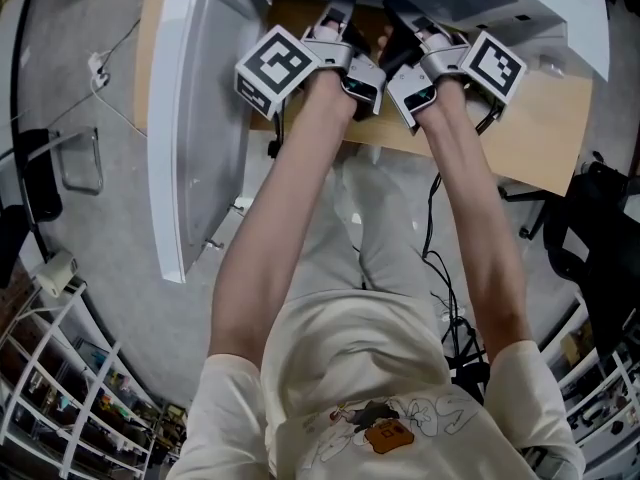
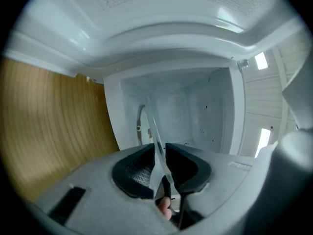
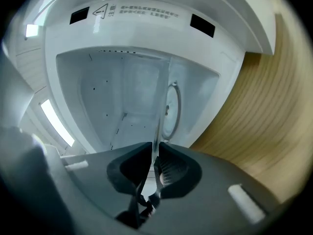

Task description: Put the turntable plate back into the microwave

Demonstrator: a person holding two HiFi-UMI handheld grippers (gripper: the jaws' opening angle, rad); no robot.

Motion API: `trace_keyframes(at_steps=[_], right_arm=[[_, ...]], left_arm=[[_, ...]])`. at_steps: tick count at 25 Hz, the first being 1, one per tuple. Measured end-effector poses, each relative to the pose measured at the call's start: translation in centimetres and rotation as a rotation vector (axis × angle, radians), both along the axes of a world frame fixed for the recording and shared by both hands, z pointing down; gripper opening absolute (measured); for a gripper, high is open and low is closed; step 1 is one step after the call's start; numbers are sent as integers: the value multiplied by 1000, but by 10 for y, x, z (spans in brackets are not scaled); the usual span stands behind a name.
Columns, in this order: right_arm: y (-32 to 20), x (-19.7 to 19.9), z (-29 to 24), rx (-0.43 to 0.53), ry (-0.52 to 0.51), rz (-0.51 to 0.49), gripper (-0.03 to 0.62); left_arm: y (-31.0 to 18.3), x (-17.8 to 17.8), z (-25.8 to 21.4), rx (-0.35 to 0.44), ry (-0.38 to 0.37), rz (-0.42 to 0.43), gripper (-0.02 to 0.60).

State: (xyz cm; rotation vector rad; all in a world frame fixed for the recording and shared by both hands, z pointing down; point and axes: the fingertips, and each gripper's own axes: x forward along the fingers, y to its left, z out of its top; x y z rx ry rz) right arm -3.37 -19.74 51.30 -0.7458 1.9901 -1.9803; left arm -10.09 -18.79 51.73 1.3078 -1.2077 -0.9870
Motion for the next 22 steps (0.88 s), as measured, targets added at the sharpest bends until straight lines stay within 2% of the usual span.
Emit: trace_keyframes(at_steps=[5, 10, 15, 18, 22], right_arm=[[0, -1, 2, -21, -14, -6, 54], [3, -4, 1, -21, -17, -57, 57], [6, -8, 2, -21, 5, -124, 58], [1, -8, 5, -50, 6, -154, 71], [-3, -18, -6, -23, 22, -195, 71]], left_arm=[[3, 9, -3, 3, -85, 42, 64], [4, 25, -6, 65, 9, 116, 60], [5, 29, -5, 80, 95, 151, 52], [-1, 30, -5, 89, 102, 144, 49], [-12, 19, -13, 136, 141, 111, 51]])
